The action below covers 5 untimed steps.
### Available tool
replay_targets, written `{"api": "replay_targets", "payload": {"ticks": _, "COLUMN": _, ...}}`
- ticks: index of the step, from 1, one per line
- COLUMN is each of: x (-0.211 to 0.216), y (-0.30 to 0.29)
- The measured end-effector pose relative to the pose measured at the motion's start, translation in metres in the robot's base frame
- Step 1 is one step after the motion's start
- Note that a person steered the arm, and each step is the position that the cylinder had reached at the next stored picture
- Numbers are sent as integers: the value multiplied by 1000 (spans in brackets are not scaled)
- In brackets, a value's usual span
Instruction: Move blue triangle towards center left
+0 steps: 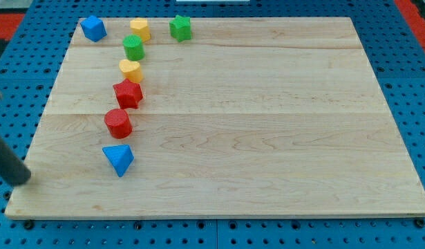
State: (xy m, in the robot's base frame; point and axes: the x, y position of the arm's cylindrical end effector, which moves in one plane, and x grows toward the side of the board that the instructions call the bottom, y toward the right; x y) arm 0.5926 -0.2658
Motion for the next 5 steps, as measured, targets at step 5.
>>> {"api": "replay_targets", "payload": {"ticks": 5, "x": -109, "y": 86}}
